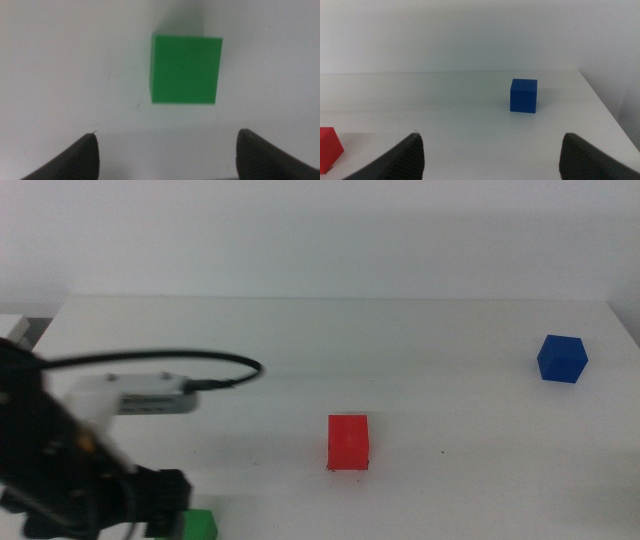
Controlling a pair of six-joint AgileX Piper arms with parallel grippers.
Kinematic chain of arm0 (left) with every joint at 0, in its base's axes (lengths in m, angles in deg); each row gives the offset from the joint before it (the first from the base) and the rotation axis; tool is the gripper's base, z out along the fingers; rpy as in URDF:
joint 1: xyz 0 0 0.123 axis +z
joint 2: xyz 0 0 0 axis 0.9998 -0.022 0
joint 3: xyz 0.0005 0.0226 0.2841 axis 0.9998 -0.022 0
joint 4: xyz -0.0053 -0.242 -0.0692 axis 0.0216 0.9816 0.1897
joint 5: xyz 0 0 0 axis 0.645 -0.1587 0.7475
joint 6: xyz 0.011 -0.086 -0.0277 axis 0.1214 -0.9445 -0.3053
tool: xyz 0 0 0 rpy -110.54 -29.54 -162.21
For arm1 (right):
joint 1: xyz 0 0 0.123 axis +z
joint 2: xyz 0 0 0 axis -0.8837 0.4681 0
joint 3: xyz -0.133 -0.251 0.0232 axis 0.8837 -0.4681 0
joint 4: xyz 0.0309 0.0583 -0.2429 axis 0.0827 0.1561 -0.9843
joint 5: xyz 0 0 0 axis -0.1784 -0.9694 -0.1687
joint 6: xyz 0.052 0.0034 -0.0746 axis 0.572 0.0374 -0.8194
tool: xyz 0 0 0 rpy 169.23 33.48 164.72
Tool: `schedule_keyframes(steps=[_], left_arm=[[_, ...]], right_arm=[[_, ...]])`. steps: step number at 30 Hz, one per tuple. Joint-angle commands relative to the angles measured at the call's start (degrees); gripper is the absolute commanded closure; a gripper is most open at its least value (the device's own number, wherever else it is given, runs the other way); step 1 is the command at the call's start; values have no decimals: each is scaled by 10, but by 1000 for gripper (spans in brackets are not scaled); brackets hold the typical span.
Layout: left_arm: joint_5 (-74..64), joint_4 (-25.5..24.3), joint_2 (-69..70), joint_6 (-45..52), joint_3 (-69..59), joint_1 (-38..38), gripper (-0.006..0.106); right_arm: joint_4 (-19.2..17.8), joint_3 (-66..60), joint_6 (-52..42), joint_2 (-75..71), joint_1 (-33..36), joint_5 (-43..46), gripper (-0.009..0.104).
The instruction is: Stack red cubes first, then green, then blue cubes in a specific spot.
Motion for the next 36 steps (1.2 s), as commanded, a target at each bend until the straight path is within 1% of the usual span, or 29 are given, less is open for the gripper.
schedule_keyframes(steps=[1,4,9,13,18,21,23,24,26,29,32,34,35,36], left_arm=[[34,-43,-23,-44,-3,-34,7],[77,-77,-54,-61,-3,-50,7],[122,-79,-116,-57,-3,-50,7],[153,-50,-159,-53,-5,-52,7],[207,-39,-182,-48,-27,-52,7],[226,-34,-185,-54,-43,-52,11],[226,-33,-186,-55,-46,-52,17],[226,-32,-186,-55,-48,-52,23],[220,-30,-187,-58,-48,-52,39],[214,-21,-187,-59,-48,-52,68],[201,-5,-176,-59,-37,-52,88],[157,1,-167,-59,1,-59,97],[126,-9,-165,-65,34,-68,101],[100,-28,-168,-80,72,-77,102]], right_arm=[[-3,-2,-4,-3,-1,5,2],[-3,-2,-4,-3,-1,5,2],[-3,-2,-4,-3,-1,5,2],[-3,-2,-4,-3,-1,5,2],[-3,-2,-4,-3,-1,5,2],[-3,-2,-4,-3,-1,5,2],[-3,-2,-4,-3,-1,5,2],[-3,-2,-4,-3,-1,5,2],[-3,-2,-4,-3,-1,5,2],[-3,-2,-4,-3,-1,5,2],[-3,-2,-4,-3,-1,5,2],[-3,-2,-4,-3,-1,5,2],[-3,-2,-4,-3,-1,5,2],[-3,-2,-4,-3,-1,5,2]])
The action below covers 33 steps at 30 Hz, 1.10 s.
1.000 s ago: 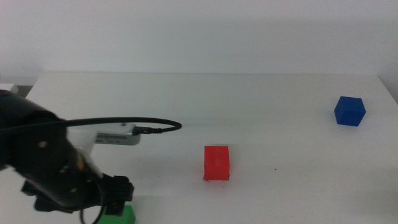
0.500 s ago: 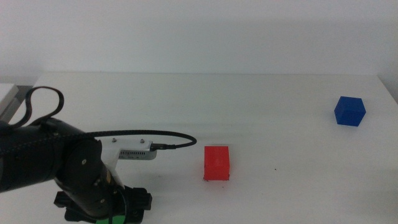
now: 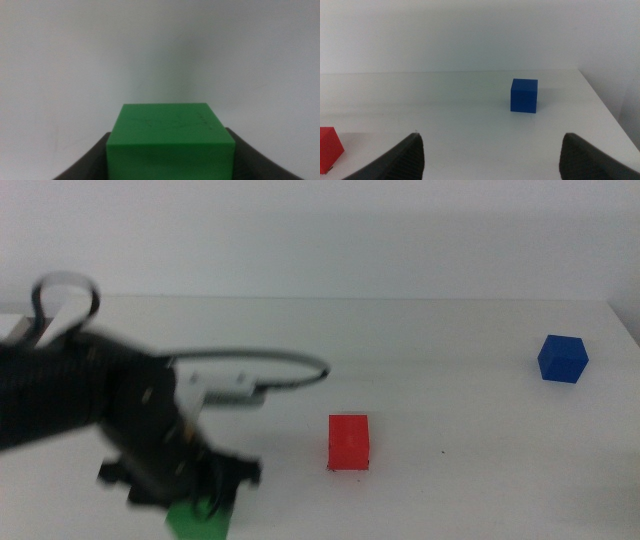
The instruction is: Stack red cubes first, then green, then blue cubes in a specific spot.
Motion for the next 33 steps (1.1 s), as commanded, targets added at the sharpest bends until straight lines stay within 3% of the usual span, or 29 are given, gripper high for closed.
schedule_keyframes(steps=[1,4,8,13,33], left_arm=[[-58,-31,2,-34,82,-26,102],[-110,-68,-40,-81,197,-66,102],[-183,-56,-138,-136,366,-106,102],[-201,-53,-238,-144,484,-126,102],[-164,-98,-306,-200,521,-130,102]], right_arm=[[-3,-2,-4,-3,-1,5,2],[-3,-2,-4,-3,-1,5,2],[-3,-2,-4,-3,-1,5,2],[-3,-2,-4,-3,-1,5,2],[-3,-2,-4,-3,-1,5,2]])
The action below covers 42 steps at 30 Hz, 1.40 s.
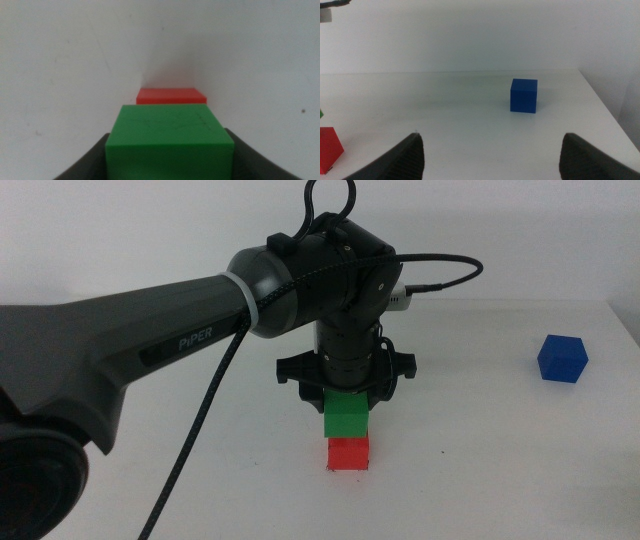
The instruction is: Stack red cubes first, then green, then blue cubes in a specific spot.
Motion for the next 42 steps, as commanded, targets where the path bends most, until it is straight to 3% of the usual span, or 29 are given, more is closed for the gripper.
schedule_keyframes(steps=[1,17,23,29,31,34,36,42], left_arm=[[15,-5,2,-12,1,-2,102],[18,12,-21,-7,1,-2,102],[17,12,-21,12,1,-2,94],[20,10,-21,20,1,-2,70],[21,1,-21,20,1,-2,32],[13,-3,-20,25,1,-2,15],[11,-3,-7,56,1,0,7],[-26,39,124,221,1,42,7]], right_arm=[[-3,-2,-4,-3,-1,5,2],[-3,-2,-4,-3,-1,5,2],[-3,-2,-4,-3,-1,5,2],[-3,-2,-4,-3,-1,5,2],[-3,-2,-4,-3,-1,5,2],[-3,-2,-4,-3,-1,5,2],[-3,-2,-4,-3,-1,5,2],[-3,-2,-4,-3,-1,5,2]])
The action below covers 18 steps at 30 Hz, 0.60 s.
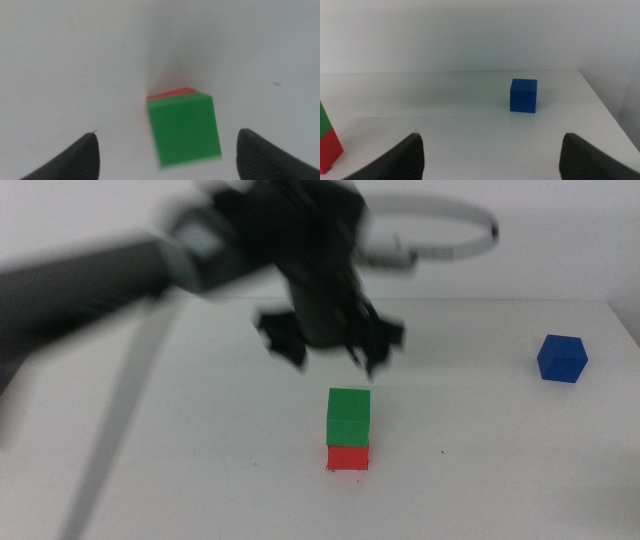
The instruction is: Stack red cubes first, then green, then blue cubes in a specific spot.
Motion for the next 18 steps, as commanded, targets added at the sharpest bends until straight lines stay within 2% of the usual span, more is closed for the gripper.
schedule_keyframes(steps=[1,4,8,13,18], left_arm=[[-22,19,83,90,3,25,7],[-22,23,172,232,0,51,7],[-22,73,330,315,-70,99,7],[42,224,495,405,-195,164,7],[49,325,552,459,-221,176,7]], right_arm=[[-3,-2,-4,-3,-1,5,2],[-3,-2,-4,-3,-1,5,2],[-3,-2,-4,-3,-1,5,2],[-3,-2,-4,-3,-1,5,2],[-3,-2,-4,-3,-1,5,2]])
